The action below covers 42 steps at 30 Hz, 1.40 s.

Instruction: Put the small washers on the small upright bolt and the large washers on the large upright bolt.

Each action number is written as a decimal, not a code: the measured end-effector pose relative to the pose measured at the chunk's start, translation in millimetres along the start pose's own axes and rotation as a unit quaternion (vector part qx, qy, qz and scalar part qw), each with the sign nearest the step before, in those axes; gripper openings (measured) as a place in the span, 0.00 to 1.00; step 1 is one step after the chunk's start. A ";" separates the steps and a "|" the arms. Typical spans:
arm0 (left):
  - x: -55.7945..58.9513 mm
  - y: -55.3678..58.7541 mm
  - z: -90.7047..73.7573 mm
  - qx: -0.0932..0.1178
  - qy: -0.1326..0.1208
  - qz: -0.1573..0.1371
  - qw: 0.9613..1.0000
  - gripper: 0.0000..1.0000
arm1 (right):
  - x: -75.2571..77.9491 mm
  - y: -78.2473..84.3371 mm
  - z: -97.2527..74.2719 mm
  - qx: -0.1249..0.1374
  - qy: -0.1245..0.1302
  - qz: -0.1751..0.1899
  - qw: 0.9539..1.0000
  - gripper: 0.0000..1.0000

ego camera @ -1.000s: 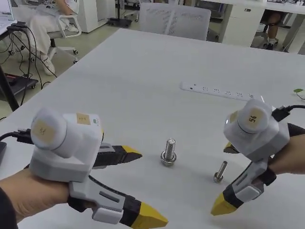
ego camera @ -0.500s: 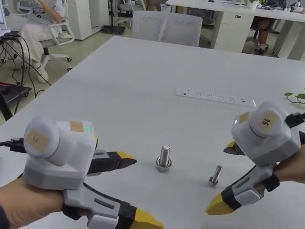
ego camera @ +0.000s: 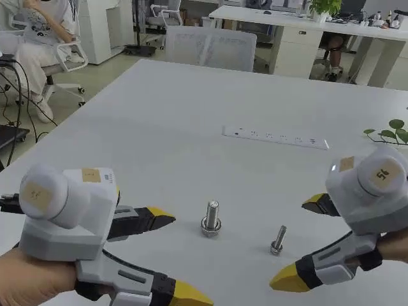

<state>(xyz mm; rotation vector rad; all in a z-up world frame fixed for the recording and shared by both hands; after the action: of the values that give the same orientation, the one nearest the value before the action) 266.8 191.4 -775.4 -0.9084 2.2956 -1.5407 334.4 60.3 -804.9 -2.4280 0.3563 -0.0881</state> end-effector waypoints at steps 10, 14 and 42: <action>0.5 -3.2 -1.1 0.005 0.001 0.003 1.000 0.88 | -9.3 3.3 -12.8 0.041 0.022 0.015 0.999 1.00; 0.1 -4.3 -2.7 0.006 -0.001 0.003 1.000 0.88 | -14.2 3.7 -15.3 0.057 0.029 0.016 0.998 1.00; -3.7 2.9 -9.8 0.007 -0.012 -0.012 1.000 0.88 | -37.7 16.1 -40.4 0.168 0.056 0.028 0.984 1.00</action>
<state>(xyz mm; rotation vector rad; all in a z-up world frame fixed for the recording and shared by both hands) 263.7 201.8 -774.4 -0.9485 2.2634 -1.5437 288.1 34.0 -782.8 -2.0831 0.4237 -0.2417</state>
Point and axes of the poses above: the centre of the closed fingertips' face, and the gripper's own axes: z roughly forward along the fingers, x roughly to its right, y roughly out of its underside, the point moved 1 cm from there along -z, roughly backward along the fingers, and after that the axes turned 6 degrees about -y, right-handed, at the moved point
